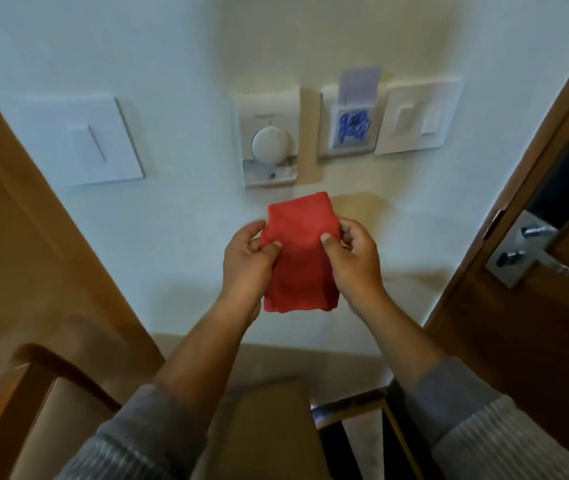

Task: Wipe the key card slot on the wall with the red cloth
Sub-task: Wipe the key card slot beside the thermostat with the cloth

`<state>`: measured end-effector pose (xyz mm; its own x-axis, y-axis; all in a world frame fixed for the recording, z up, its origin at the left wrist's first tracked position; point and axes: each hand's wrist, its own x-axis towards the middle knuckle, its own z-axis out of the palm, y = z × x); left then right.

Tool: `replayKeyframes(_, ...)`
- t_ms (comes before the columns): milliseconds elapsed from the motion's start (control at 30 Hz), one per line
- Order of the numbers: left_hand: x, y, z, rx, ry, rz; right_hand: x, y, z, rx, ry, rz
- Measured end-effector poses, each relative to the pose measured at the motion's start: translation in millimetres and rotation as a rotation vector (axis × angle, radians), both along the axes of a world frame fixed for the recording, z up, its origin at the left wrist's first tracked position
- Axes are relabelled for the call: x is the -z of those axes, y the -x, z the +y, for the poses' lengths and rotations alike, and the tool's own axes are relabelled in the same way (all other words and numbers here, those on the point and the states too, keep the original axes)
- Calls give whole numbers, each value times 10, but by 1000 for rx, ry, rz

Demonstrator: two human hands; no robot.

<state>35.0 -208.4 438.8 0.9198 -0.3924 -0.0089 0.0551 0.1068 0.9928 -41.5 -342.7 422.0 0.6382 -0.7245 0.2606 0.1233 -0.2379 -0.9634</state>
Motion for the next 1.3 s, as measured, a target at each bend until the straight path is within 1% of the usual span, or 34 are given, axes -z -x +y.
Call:
replayKeyframes(100,-288,53,-314,3,16,-140,-272,-3,-272,66,20,-142)
replayKeyframes(300,-685,141,-825,-20,-30,-494,-638,-8,-775,152,242,-411)
replayKeyframes(367,-763,131,-926,-74,-27,-602,-695,-46,-905,193,365,-492)
replayKeyframes(400,-782,117,-963,-109,-37,-656,-710,-86,-960,225,469,-503)
replayKeyframes(467,-794,56,-1027,-187,-92,-758,-739,-202,-1056,279,706,-475)
replayKeyframes(533,-803,-1,-1060,-242,-222,-852,-761,-304,-1084,368,897,-339)
replayKeyframes(600,-786,-21,-1055,-252,-387,-983,-715,-372,-1095,509,1020,-183)
replayKeyframes(667,-795,-33,-1028,-252,-504,-1099,-672,-417,-1104,593,1123,-105)
replayKeyframes(767,-892,-26,-958,-253,-644,-1173,-661,-527,-1055,613,1240,-86)
replayKeyframes(833,-1007,20,-890,-331,-718,-1282,-636,-611,-977,567,1289,-54)
replayKeyframes(867,-1094,36,-848,-417,-706,-1348,-625,-650,-949,542,1286,-59)
replayKeyframes(933,-1290,-15,-771,-570,-618,-1458,-602,-714,-940,494,1261,-81)
replayKeyframes(1000,-1522,-194,-716,-696,-533,-1599,-636,-767,-968,483,1301,-110)
replayKeyframes(1067,-1796,-417,-692,-814,-587,-1705,-720,-823,-1016,504,1388,-100)
replayKeyframes(1133,-2078,-656,-676,-878,-689,-1733,-805,-896,-1037,532,1477,-95)
replayKeyframes(1200,-2294,-866,-683,-892,-785,-1711,-822,-978,-1033,561,1551,-112)
replayKeyframes(1300,-2440,-1097,-717,-934,-858,-1712,-728,-1049,-1092,595,1702,-170)
